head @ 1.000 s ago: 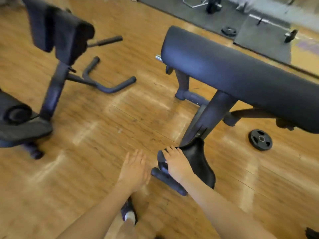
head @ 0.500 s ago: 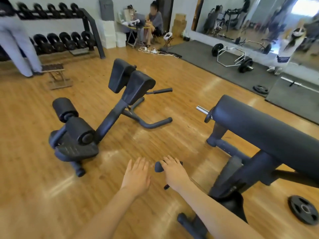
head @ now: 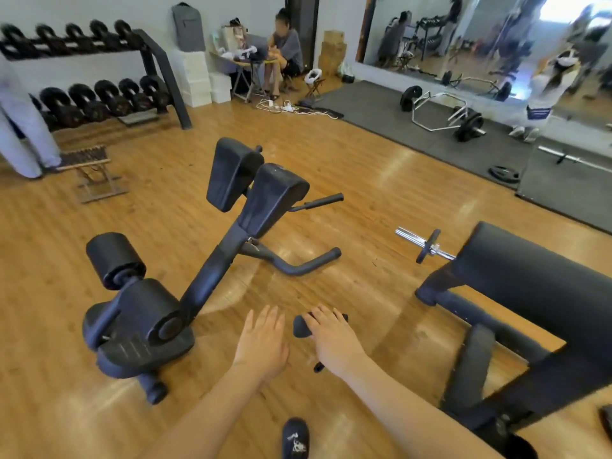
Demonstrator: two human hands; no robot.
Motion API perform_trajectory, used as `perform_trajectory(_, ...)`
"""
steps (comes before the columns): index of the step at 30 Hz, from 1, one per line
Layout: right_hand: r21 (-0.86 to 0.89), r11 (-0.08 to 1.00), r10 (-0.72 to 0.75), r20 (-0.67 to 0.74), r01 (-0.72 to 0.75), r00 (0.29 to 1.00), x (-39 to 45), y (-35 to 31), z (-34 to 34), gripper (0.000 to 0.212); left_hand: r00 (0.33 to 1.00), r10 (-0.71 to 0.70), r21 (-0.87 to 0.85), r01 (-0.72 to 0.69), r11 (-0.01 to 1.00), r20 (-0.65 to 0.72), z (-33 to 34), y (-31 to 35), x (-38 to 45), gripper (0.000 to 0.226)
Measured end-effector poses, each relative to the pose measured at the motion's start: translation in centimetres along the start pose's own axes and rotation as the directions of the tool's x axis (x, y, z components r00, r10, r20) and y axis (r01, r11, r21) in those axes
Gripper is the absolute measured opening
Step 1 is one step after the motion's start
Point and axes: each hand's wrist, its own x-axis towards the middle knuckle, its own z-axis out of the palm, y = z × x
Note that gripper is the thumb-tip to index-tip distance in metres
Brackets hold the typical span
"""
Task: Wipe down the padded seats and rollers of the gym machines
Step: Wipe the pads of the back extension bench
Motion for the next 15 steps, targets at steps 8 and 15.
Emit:
perform_trajectory(8,0.102,0.994,0.027,0.052,-0.032,0.998,15.7,4.3,-2.1,0.047,0.997,-0.07,-0.009,0.07,0.997,0.03,-2.8,-6.5,12.3,0.061)
perform_trajectory(15,0.029,0.998,-0.055,-0.009,0.055,0.998,27.5,5.0,-4.5,0.055,0.994,-0.105,-0.041,0.106,0.994,0.027,-4.1,-13.4,21.7,0.057)
